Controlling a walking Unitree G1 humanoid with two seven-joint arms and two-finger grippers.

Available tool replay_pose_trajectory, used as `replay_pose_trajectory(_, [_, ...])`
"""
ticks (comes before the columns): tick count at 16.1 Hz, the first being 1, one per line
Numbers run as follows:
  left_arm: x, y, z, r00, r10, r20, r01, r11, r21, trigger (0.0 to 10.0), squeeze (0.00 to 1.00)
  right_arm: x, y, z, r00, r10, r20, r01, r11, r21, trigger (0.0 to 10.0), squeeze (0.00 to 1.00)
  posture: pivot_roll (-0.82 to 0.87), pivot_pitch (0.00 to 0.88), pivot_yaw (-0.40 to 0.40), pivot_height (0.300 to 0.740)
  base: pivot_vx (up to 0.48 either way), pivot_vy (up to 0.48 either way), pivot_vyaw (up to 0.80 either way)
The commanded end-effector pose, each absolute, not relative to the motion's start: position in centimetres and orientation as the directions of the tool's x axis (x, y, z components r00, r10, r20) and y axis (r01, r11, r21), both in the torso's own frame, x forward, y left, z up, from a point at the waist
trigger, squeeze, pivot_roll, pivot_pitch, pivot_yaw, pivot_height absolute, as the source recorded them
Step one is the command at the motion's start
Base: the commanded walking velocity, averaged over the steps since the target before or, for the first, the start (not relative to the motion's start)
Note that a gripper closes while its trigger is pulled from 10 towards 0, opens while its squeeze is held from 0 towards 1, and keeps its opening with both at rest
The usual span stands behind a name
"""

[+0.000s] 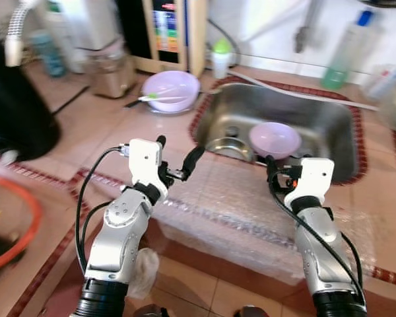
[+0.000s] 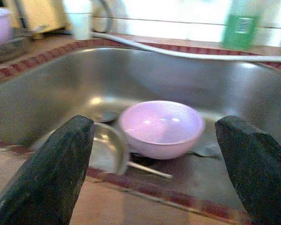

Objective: Kitchen organization

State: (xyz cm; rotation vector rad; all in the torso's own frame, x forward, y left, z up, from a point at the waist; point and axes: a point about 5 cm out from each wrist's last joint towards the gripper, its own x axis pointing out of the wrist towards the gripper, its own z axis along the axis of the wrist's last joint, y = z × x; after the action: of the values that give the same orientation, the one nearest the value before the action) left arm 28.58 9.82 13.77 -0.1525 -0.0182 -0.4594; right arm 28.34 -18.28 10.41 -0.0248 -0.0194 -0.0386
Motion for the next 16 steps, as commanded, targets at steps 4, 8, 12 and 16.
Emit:
replay_pose_trajectory(4, [28.3,9.9,14.1,0.903,-0.426,0.062,0.43,0.894,-0.125,10.0,0.0,28.6,-17.9,11.1,0.997,-0.051,0.05,0.052,0.998,-0.019,10.0,0.0,-0.07,0.0,0.044,0.74,0.0,0.0,-0.8])
replay_pose_trajectory(8, [27.7,10.0,13.8,0.907,-0.419,0.047,0.421,0.894,-0.15,10.0,0.0,28.5,-17.1,11.0,0.998,-0.035,0.053,0.036,0.999,-0.008,10.0,0.0,-0.06,0.0,0.047,0.74,0.0,0.0,0.0])
replay_pose_trajectory(12, [27.5,9.8,13.7,0.899,-0.435,0.049,0.437,0.884,-0.166,10.0,0.0,28.6,-17.0,11.2,0.998,-0.039,0.055,0.04,0.999,-0.009,10.0,0.0,-0.06,0.0,0.04,0.74,0.0,0.245,0.0])
replay_pose_trajectory(16, [27.2,9.4,13.8,0.889,-0.456,0.047,0.458,0.873,-0.167,10.0,0.0,28.7,-17.1,11.3,0.997,-0.046,0.062,0.047,0.999,-0.011,10.0,0.0,-0.06,0.0,0.039,0.74,0.0,0.299,0.0])
